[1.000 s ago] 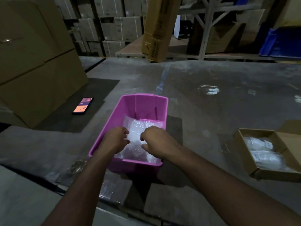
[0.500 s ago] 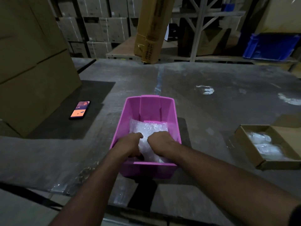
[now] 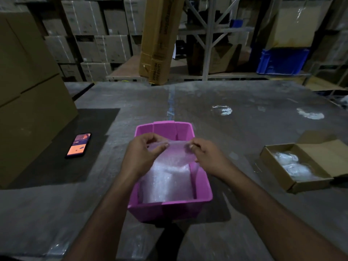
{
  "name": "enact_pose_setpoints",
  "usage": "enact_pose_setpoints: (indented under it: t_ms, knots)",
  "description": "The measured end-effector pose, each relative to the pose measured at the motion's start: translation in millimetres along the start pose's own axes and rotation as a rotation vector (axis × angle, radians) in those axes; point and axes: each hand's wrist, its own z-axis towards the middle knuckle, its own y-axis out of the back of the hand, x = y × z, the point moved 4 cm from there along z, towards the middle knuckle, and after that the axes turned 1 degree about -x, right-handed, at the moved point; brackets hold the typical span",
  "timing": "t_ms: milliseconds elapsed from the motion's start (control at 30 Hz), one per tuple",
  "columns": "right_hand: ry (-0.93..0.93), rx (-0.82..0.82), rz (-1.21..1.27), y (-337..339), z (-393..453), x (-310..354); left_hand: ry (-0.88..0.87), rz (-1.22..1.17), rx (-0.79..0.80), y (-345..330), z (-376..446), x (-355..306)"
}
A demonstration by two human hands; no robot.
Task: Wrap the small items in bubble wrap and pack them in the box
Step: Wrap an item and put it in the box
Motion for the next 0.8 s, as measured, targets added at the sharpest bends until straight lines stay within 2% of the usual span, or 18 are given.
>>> enact_pose_setpoints:
  t_ms: [100,267,467,600,733,800]
  knots:
    - [-0.030,-0.123,0.360,17.0,-16.3,-2.4,-0.051,-0.096,0.014,-7.8,3.0,-24.0]
    - [0.006,-0.267,0.634,51.0,-50.7,-4.3,-0.128,-0.296,0.070,-31.0,4.9,-59.7]
    - [-0.047,-0.509,0.758,87.7,-76.6,-32.7,-0.122,-0.496,0.165,-70.1,9.2,-83.0]
    - [-0.090,-0.640,0.784,109.0,-89.9,-50.0,-0.039,-0.652,0.221,-104.5,4.7,-95.2]
    - [-0.100,-0.747,0.781,128.9,-101.5,-68.6,0.058,-0.697,0.228,-138.2,4.0,-92.3]
    - [-0.136,-0.829,0.783,137.3,-106.3,-80.6,0.067,-0.635,0.217,-152.2,2.1,-91.6]
